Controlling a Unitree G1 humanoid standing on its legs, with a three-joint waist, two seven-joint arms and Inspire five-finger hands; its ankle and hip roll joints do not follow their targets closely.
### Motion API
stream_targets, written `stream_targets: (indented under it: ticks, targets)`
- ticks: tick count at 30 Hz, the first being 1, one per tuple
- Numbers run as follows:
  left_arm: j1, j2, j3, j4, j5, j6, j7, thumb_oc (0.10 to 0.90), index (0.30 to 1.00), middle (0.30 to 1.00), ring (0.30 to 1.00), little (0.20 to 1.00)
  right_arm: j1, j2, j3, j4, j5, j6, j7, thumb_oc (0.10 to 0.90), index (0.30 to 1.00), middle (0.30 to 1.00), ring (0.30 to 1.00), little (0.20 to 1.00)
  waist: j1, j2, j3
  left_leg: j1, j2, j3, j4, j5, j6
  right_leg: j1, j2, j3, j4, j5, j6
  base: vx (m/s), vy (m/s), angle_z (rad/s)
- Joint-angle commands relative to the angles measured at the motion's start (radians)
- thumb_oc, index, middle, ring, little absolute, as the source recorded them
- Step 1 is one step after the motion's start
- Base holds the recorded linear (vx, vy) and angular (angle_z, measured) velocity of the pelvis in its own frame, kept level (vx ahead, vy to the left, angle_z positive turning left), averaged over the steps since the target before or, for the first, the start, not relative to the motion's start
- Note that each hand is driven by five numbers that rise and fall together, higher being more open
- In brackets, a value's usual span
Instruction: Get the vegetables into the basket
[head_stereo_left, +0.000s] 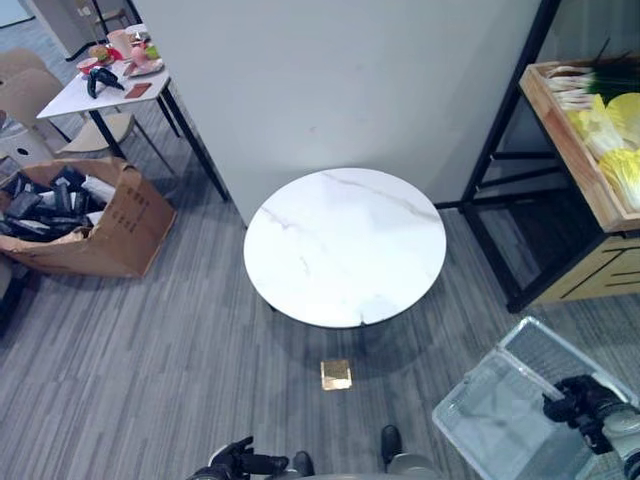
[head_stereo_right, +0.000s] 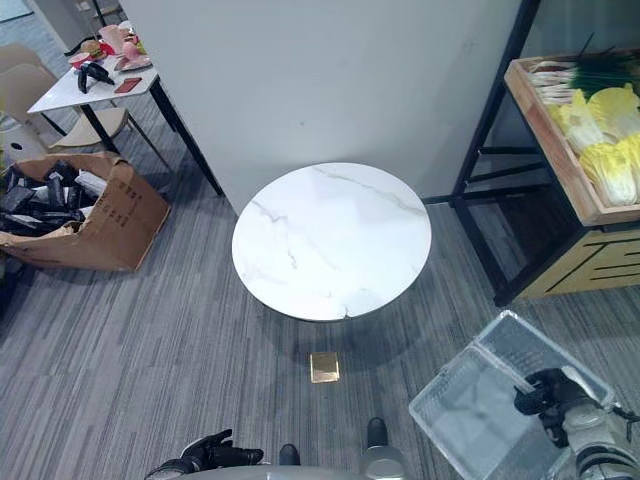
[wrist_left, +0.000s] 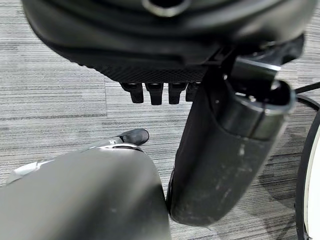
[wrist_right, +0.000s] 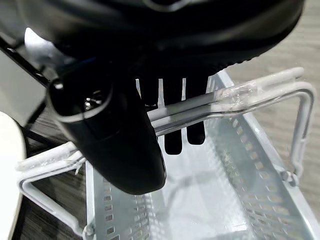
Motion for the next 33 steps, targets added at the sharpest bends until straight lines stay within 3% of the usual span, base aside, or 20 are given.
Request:
stream_targets:
  ticks: [1,9,23,33]
  targets:
    - [-0.013,0.083,-0.013,0.072,0.014,-0.003,0.028,0.900,1.000,1.000,1.000,1.000,-0.139,-0.020,-0.033,0.001,0.046,-0.048,-0.066,0.400,0.300,0.300,0.300,0.300,0.020,-0.105,-0.022,0.025,-0.036,-0.039,0.001,-0.045,0.003,0.058,-0.037,-0.002,0.013,-0.008,0.074,0.00,0.000,0.00]
    - [-0.014,0.092,0.009,0.075,0.020,-0.004,0.037,0.900,1.000,1.000,1.000,1.000,-0.123,0.042,-0.034,0.015,0.050,-0.041,-0.072,0.400,0.300,0.300,0.300,0.300,0.023,-0.113,-0.026,0.034,-0.041,-0.035,0.001,-0.055,0.009,0.060,-0.038,0.003,0.013,-0.006,0.078,0.00,0.009,0.00]
    - [-0.024,0.083,-0.009,0.068,0.043,-0.009,0.041,0.900,1.000,1.000,1.000,1.000,-0.144,0.079,-0.006,0.008,0.045,-0.035,-0.066,0.400,0.300,0.300,0.300,0.300,0.016,-0.127,-0.021,0.047,-0.059,-0.001,0.001,-0.077,0.032,0.035,-0.054,0.052,0.024,0.016,0.095,-0.01,0.062,-0.09]
    - [-0.056,0.084,-0.033,0.049,0.068,-0.018,0.058,0.900,1.000,1.000,1.000,1.000,-0.154,0.111,-0.003,-0.041,0.055,-0.036,-0.079,0.400,0.300,0.300,0.300,0.300,-0.006,-0.118,0.029,0.013,-0.099,0.035,0.003,-0.085,0.059,-0.043,-0.091,0.102,0.056,0.053,0.126,-0.04,0.080,-0.13]
